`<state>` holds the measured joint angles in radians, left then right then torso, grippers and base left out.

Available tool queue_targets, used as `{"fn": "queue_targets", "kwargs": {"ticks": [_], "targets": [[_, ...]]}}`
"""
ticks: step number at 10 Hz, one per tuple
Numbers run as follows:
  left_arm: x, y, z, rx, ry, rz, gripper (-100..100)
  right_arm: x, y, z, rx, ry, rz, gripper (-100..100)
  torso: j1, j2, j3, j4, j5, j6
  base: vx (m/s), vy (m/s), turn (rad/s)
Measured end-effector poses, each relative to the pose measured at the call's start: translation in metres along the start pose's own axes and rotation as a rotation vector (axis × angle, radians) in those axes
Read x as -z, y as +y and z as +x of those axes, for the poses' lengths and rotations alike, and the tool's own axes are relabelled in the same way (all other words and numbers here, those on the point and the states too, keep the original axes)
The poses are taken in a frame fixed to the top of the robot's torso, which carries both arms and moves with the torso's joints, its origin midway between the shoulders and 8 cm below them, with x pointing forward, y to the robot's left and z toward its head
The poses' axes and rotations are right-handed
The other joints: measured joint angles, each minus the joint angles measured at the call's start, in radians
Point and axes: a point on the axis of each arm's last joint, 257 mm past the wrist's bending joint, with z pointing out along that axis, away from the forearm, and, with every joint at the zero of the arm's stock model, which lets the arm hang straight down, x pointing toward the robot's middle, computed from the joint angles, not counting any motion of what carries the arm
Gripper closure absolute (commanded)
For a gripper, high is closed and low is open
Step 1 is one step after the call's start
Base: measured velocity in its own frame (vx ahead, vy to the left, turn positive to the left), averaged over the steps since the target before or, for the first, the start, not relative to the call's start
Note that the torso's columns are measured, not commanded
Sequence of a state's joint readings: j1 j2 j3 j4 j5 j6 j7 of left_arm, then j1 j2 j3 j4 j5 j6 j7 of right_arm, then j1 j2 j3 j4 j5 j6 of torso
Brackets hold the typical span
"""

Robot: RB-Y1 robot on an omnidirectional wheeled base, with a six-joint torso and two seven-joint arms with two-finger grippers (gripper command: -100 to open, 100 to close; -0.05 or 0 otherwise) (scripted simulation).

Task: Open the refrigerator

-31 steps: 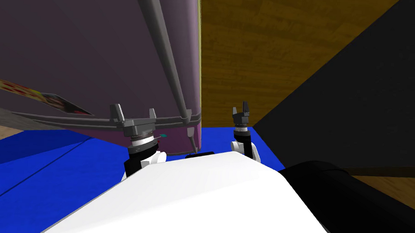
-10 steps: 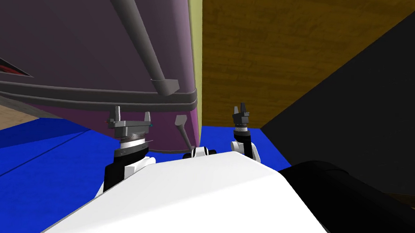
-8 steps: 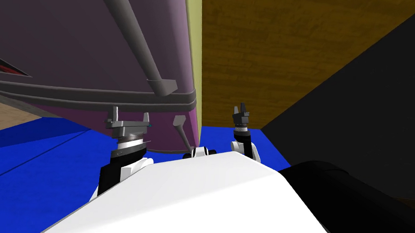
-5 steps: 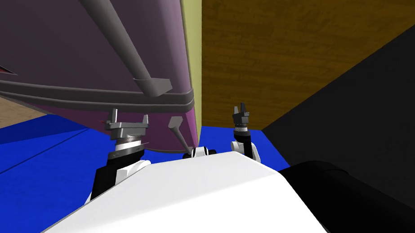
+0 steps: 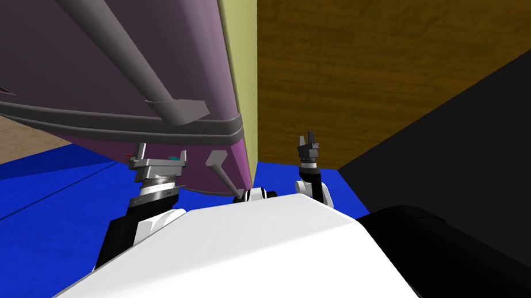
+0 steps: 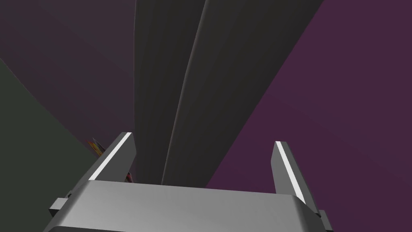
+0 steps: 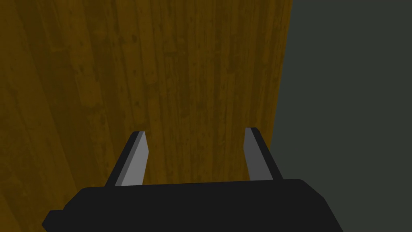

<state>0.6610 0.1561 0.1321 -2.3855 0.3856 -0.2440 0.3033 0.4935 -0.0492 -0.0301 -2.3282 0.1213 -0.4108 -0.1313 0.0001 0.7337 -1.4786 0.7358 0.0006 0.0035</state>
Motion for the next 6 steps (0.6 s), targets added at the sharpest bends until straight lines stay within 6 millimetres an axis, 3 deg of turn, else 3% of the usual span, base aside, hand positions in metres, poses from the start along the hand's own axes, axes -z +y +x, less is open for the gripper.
{"fn": "queue_targets", "kwargs": {"ticks": [6], "targets": [[0.014,0.016,-0.046,0.098,-0.121,-0.126,-100,0.0,0.0,0.0,0.0,0.0,0.0,0,0.002,0.005,0.003,0.003,0.0,-0.004,0.03,-0.118,0.103]]}}
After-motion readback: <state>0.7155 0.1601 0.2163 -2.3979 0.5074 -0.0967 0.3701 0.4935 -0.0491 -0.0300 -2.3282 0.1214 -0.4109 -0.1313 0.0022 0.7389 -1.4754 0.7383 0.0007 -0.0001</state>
